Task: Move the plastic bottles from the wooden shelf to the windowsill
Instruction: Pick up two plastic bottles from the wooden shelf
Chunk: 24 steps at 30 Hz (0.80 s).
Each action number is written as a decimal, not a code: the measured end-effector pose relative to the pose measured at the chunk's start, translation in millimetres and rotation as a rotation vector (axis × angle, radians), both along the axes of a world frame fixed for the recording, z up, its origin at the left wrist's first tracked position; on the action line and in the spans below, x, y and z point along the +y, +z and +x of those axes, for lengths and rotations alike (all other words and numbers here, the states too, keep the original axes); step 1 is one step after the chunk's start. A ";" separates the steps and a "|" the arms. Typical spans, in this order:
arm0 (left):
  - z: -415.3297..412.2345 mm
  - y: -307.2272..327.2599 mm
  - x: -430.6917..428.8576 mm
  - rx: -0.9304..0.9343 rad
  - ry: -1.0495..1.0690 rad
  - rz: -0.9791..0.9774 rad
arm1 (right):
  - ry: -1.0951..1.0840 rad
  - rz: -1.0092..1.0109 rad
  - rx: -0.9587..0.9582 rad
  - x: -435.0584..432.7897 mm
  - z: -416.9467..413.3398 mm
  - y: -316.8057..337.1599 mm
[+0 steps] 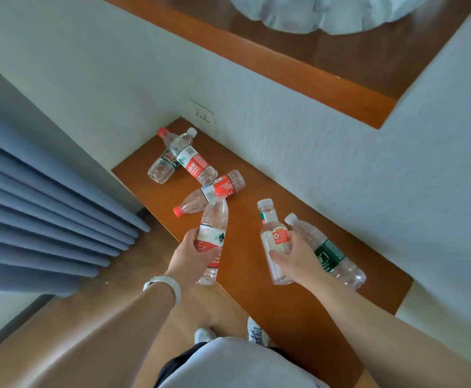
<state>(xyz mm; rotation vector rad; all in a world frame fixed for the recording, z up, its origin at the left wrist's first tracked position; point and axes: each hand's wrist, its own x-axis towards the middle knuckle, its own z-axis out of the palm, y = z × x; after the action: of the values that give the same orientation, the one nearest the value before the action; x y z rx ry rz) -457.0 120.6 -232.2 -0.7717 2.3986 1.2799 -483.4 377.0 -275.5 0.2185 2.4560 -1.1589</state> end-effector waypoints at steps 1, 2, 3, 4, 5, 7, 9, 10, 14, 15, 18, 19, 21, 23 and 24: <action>4.7 1.3 -4.5 0.008 0.014 0.009 | 0.016 -0.001 0.003 -2.4 0.5 2.0; 8.9 2.6 -8.7 0.016 0.026 0.019 | 0.032 0.007 0.004 -5.6 0.8 4.2; 12.6 3.8 -13.1 0.026 0.039 0.031 | 0.050 0.020 0.006 -9.6 0.9 6.0; 16.2 4.9 -17.6 0.035 0.054 0.042 | 0.068 0.029 0.004 -14.8 0.6 7.7; 19.2 6.0 -22.2 0.041 0.070 0.052 | 0.086 0.037 -0.003 -21.3 0.3 9.2; 25.2 7.8 -33.0 0.050 0.097 0.064 | 0.123 0.036 -0.021 -37.4 0.0 14.1; 31.1 9.3 -46.3 0.061 0.111 0.077 | 0.148 0.018 -0.025 -56.1 -0.2 22.5; 34.2 10.5 -54.1 0.067 0.114 0.084 | 0.156 0.009 -0.023 -66.4 0.0 27.4; 50.2 16.7 -94.6 0.090 0.146 0.114 | 0.180 -0.019 -0.018 -113.0 8.2 44.7; 55.4 18.7 -107.7 0.106 0.155 0.119 | 0.197 -0.025 -0.012 -127.2 12.1 48.1; 73.4 23.7 -152.7 0.149 0.202 0.133 | 0.261 -0.070 0.003 -176.1 24.3 57.1; 80.7 24.7 -168.7 0.159 0.226 0.140 | 0.282 -0.082 0.010 -193.4 28.1 59.3; 96.8 25.7 -200.5 0.179 0.277 0.154 | 0.322 -0.096 0.030 -229.8 34.6 62.6; 115.6 25.5 -233.5 0.195 0.330 0.172 | 0.365 -0.104 0.046 -268.1 41.1 65.0; 125.7 25.3 -249.6 0.202 0.359 0.181 | 0.388 -0.107 0.054 -287.5 44.8 66.1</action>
<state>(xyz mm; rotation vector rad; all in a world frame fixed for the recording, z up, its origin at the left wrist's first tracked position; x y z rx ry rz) -331.3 -128.9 -206.9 -1.1003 2.3193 1.7638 -438.6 89.5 -209.4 -0.3114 2.3318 -1.1265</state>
